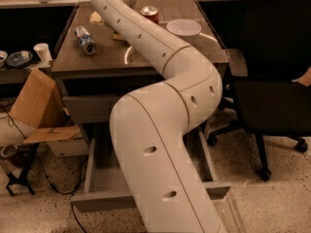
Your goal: Place sponge into middle drawer
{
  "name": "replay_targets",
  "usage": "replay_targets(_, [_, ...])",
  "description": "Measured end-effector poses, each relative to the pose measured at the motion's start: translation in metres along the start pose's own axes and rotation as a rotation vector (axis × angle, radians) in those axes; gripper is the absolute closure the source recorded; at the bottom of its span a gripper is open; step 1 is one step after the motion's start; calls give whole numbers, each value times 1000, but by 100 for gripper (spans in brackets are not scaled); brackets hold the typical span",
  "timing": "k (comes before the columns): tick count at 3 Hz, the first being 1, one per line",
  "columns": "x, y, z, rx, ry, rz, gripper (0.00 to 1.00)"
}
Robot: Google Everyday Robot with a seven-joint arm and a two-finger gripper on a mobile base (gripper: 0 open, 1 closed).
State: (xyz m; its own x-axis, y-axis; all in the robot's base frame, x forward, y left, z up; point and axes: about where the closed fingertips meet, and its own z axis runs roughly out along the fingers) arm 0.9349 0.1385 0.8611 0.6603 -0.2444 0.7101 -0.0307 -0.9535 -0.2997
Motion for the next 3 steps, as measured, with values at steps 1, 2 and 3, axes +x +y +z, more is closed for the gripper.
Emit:
replay_targets(1, [-4, -1, 4, -16, -15, -49, 0])
replay_targets(2, [-6, -1, 7, -28, -24, -73, 0])
replay_targets(3, [-7, 2, 9, -52, -31, -89, 0])
